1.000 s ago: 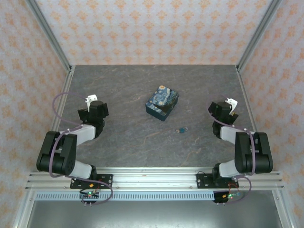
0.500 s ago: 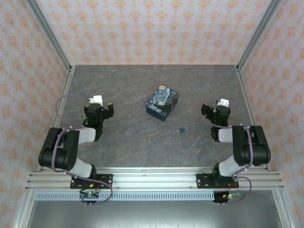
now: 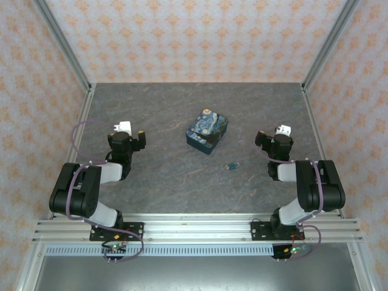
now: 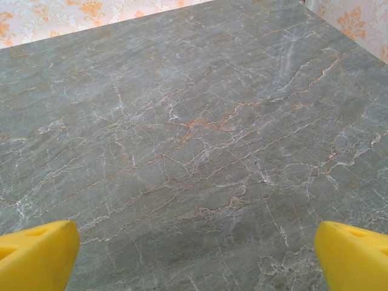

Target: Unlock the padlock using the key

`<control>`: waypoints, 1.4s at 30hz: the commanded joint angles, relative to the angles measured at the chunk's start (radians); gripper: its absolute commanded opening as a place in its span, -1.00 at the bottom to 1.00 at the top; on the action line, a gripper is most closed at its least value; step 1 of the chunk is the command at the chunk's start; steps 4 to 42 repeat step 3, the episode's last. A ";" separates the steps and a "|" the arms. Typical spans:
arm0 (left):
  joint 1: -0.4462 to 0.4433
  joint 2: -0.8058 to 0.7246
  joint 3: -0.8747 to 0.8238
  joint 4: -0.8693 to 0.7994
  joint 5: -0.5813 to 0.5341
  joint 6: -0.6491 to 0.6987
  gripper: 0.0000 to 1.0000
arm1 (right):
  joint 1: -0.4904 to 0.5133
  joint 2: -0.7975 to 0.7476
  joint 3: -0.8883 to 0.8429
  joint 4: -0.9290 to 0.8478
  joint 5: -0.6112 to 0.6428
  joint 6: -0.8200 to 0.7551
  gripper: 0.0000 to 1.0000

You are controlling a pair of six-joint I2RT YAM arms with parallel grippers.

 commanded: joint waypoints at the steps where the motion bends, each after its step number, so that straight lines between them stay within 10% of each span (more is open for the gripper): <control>1: 0.007 0.007 -0.007 0.035 0.007 0.015 0.99 | 0.007 -0.003 0.016 0.008 0.015 -0.018 0.98; 42: 0.008 0.005 -0.008 0.036 0.006 0.014 0.99 | 0.006 -0.005 0.010 0.017 0.013 -0.018 0.98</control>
